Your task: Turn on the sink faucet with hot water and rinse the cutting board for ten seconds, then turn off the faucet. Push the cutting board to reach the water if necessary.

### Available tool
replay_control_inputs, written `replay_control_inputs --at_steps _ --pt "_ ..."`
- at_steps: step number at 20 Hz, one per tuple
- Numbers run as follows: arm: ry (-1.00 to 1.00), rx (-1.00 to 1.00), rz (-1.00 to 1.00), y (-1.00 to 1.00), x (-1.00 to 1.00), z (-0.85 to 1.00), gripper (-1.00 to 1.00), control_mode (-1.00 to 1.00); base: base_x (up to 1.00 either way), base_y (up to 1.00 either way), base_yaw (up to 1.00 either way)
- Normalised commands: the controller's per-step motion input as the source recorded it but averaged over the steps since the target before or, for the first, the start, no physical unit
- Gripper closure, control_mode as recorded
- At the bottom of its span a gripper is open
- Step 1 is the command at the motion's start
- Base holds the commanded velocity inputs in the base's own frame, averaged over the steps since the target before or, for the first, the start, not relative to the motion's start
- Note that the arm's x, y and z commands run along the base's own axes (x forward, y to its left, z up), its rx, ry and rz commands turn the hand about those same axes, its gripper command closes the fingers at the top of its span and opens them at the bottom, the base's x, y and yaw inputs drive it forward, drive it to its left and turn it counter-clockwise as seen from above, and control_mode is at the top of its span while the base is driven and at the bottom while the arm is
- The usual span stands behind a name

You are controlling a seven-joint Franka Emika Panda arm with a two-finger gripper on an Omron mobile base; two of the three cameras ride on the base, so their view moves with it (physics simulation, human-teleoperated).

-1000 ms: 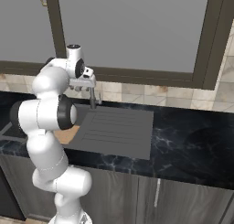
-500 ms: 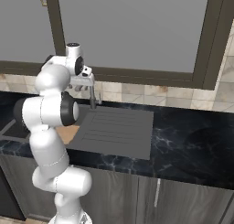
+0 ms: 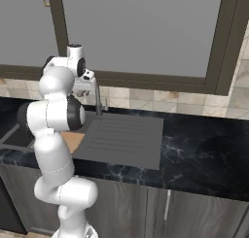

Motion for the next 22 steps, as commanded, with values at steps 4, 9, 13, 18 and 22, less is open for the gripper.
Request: replay_control_inputs --at_steps 4,9,13,18,22 --pt "0.09 0.0 0.0 0.33 0.17 -0.19 -1.0 -1.0 0.0 0.0 0.0" --pt "0.07 0.0 0.0 0.33 0.2 -0.24 -1.0 -1.0 0.0 0.0 0.0" --pt "0.08 0.0 0.0 0.35 0.23 -0.3 -1.0 -1.0 0.0 0.0 0.0" --pt "0.09 0.0 0.0 0.37 0.31 -0.37 -1.0 -1.0 0.0 0.0 0.0" --pt "0.09 -0.01 0.0 0.39 0.3 -0.33 -1.0 -1.0 0.0 0.0 0.0"
